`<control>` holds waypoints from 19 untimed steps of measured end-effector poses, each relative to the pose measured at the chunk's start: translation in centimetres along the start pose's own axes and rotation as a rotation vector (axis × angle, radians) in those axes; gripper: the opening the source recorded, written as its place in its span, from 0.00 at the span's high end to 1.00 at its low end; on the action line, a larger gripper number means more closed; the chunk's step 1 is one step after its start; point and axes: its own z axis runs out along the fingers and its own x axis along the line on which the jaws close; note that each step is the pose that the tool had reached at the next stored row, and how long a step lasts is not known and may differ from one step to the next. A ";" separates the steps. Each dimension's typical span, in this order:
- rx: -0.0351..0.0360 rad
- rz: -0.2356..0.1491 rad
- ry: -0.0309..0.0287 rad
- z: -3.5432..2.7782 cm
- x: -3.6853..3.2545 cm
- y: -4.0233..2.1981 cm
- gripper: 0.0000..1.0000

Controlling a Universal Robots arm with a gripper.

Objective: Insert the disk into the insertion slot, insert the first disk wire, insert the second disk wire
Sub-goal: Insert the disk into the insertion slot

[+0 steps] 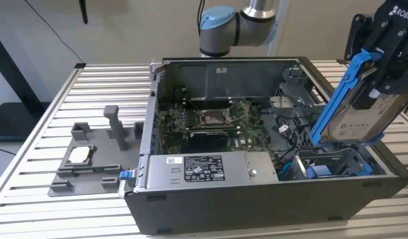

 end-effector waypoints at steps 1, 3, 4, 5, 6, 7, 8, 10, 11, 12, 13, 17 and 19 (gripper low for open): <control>0.0000 -0.001 0.0000 0.16 0.04 -0.02 0.67; 0.0000 -0.002 -0.0001 0.52 0.10 -0.05 0.67; 0.0000 -0.003 0.0001 0.68 0.14 -0.06 0.67; 0.0000 -0.005 0.0001 0.84 0.17 -0.07 0.67; -0.0001 -0.006 0.0002 0.99 0.20 -0.07 0.67; -0.0002 -0.007 0.0002 1.15 0.23 -0.08 0.67; -0.0004 -0.009 0.0003 1.29 0.27 -0.09 0.67; -0.0006 -0.011 0.0004 1.57 0.33 -0.10 0.67; -0.0006 -0.012 0.0005 1.69 0.36 -0.10 0.67; -0.0006 -0.013 0.0005 1.80 0.40 -0.11 0.67; -0.0006 -0.014 0.0006 1.91 0.42 -0.11 0.67; -0.0006 -0.016 0.0008 2.12 0.46 -0.12 0.67; -0.0006 -0.016 0.0007 2.14 0.46 -0.12 0.67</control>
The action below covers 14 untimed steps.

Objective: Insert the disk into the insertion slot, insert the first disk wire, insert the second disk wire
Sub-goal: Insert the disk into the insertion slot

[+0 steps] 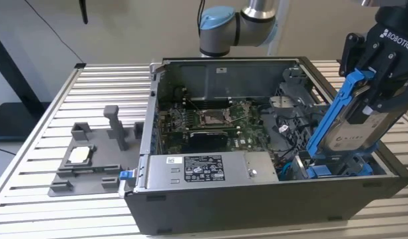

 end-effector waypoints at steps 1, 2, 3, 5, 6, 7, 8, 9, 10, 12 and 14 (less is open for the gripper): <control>0.0000 0.000 -0.0001 0.01 0.00 0.00 0.67; 0.0000 0.000 -0.0001 0.02 0.00 0.00 0.67; 0.0000 0.000 -0.0004 0.07 0.00 0.00 0.67; 0.0000 0.000 -0.0002 0.21 0.01 -0.01 0.67; 0.0000 0.000 -0.0002 0.30 0.01 -0.01 0.67; 0.0000 0.000 -0.0003 0.40 0.02 -0.02 0.67; 0.0000 0.000 -0.0003 0.53 0.04 -0.02 0.67; 0.0000 0.000 -0.0001 0.67 0.06 -0.03 0.67; 0.0000 0.000 -0.0001 0.84 0.08 -0.03 0.67; 0.0000 0.000 -0.0001 1.15 0.15 -0.05 0.67; 0.0000 -0.001 -0.0002 1.41 0.27 -0.05 0.67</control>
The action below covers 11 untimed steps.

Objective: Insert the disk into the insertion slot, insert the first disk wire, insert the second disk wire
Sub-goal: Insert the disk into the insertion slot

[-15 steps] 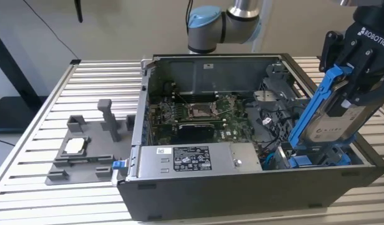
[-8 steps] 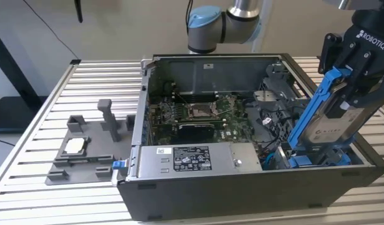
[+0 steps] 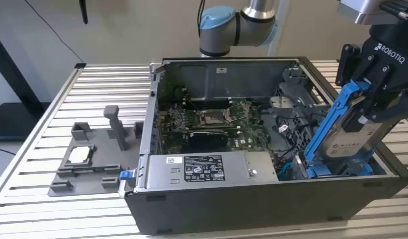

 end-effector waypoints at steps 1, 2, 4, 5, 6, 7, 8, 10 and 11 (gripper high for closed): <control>0.0000 0.000 0.0000 0.12 0.05 0.00 0.67; 0.0000 0.000 0.0001 0.23 0.10 -0.01 0.67; 0.0000 -0.001 0.0003 0.49 0.17 -0.02 0.67; 0.0000 -0.001 0.0006 0.61 0.17 -0.03 0.67; 0.0002 -0.001 0.0006 0.71 0.16 -0.03 0.67; 0.0002 -0.002 0.0005 0.79 0.17 -0.04 0.67; 0.0003 -0.002 0.0004 0.84 0.16 -0.04 0.67; 0.0005 -0.002 -0.0009 0.94 0.13 -0.04 0.67; 0.0006 -0.002 -0.0014 0.96 0.08 -0.04 0.67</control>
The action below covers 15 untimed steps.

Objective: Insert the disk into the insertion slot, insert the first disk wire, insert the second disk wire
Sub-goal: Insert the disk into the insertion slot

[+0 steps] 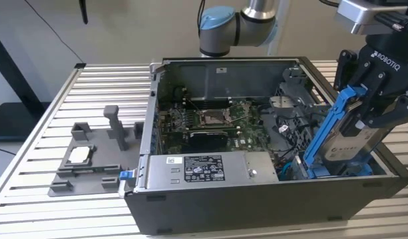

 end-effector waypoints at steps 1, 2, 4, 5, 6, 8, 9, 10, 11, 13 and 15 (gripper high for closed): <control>0.0000 0.000 -0.0010 0.01 -0.06 0.00 0.67; -0.0004 0.000 -0.0033 0.06 -0.10 0.01 0.67; 0.0000 0.000 -0.0058 0.04 -0.10 0.01 0.67; 0.0000 0.000 -0.0072 0.03 -0.11 0.01 0.67; 0.0000 0.000 -0.0082 0.03 -0.11 0.01 0.67; 0.0007 0.000 -0.0109 0.02 -0.11 0.00 0.67; 0.0014 -0.001 -0.0124 0.03 -0.11 -0.01 0.67; 0.0021 -0.001 -0.0140 0.05 -0.12 0.00 0.67; 0.0025 -0.001 -0.0157 0.09 -0.11 0.00 0.67; 0.0028 0.000 -0.0185 0.19 -0.11 -0.01 0.67; 0.0029 0.000 -0.0214 0.37 -0.11 -0.03 0.67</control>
